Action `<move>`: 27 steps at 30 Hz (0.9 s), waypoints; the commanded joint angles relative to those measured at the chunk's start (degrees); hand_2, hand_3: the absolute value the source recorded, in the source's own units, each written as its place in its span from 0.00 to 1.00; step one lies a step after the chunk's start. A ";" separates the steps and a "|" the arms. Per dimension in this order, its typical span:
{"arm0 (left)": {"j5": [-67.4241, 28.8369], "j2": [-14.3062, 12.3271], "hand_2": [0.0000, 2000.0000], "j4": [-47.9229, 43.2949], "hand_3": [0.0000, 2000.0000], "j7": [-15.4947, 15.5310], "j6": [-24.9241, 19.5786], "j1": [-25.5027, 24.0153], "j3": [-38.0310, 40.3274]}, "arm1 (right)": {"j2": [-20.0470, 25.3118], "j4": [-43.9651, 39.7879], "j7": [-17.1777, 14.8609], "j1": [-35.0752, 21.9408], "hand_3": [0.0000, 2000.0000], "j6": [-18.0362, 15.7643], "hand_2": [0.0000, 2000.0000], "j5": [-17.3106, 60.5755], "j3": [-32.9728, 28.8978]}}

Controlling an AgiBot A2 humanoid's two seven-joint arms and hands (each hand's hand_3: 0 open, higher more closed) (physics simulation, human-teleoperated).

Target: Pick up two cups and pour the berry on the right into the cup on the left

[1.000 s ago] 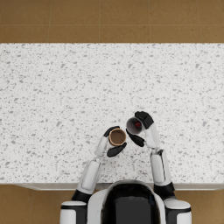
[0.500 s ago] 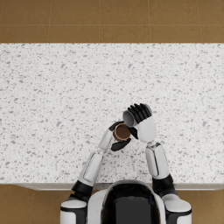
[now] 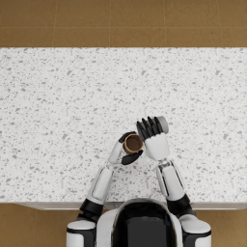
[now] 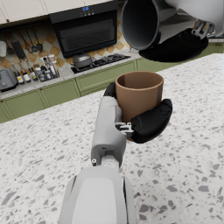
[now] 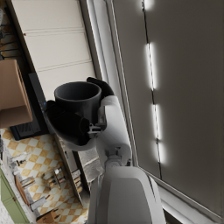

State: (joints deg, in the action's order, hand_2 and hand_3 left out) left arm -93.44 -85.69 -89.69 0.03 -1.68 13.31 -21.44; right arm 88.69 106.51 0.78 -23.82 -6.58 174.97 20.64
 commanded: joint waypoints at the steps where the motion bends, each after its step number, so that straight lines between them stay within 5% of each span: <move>1: 0.00 -0.60 1.00 0.02 0.64 0.00 0.01 1.00 0.56 | 0.64 1.64 0.01 -0.69 0.64 0.04 1.00 1.84 1.22; 21: 0.00 -2.61 1.00 2.40 0.64 -0.02 -0.08 2.73 1.55 | 1.23 3.54 -0.01 1.51 0.64 0.41 1.00 38.37 5.49; 22: 0.01 -2.64 1.00 2.17 0.64 -0.01 -0.12 2.70 1.82 | -1.15 3.54 -0.01 0.30 0.64 0.44 1.00 40.18 7.14; 27: 0.01 -2.26 1.00 2.00 0.64 0.01 -0.21 1.37 1.92 | -0.14 3.15 0.04 2.70 0.64 0.38 1.00 43.91 5.99</move>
State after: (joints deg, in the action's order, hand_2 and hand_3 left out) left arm -93.43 -87.93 -87.76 0.03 -1.91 14.59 -19.44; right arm 88.45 109.85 0.83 -20.88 -6.19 219.12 26.78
